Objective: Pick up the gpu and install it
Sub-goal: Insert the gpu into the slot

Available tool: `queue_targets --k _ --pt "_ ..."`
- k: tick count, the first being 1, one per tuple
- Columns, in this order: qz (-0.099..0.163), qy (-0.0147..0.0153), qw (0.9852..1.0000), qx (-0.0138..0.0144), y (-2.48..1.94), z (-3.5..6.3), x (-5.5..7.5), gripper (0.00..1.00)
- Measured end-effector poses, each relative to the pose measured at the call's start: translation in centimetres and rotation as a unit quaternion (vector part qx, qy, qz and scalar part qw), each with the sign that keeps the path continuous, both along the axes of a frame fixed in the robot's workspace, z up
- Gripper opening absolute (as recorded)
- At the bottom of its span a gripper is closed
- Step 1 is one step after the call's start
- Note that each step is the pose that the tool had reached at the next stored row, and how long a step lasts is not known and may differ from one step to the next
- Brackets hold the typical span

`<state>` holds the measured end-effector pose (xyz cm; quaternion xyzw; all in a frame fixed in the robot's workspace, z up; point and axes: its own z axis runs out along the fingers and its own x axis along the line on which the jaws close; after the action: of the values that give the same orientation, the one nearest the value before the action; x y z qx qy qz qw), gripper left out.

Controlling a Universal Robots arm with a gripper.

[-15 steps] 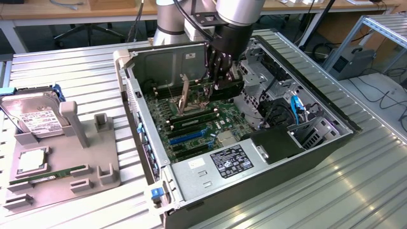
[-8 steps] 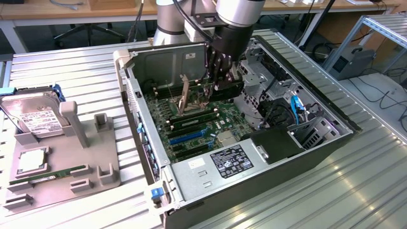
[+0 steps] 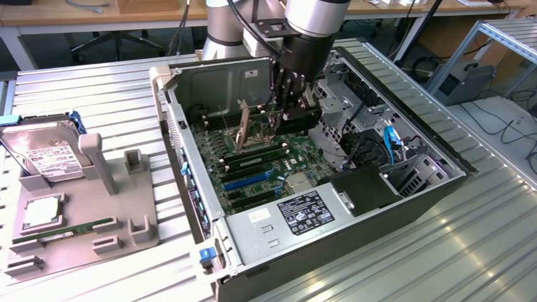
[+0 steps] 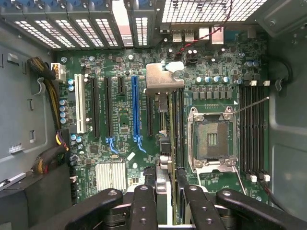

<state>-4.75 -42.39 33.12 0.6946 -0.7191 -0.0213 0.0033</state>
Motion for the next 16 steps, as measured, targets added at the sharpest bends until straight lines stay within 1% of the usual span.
queue_targets --k 16 --pt "0.0 0.0 1.0 0.0 -0.1 -0.39 -0.63 0.27"
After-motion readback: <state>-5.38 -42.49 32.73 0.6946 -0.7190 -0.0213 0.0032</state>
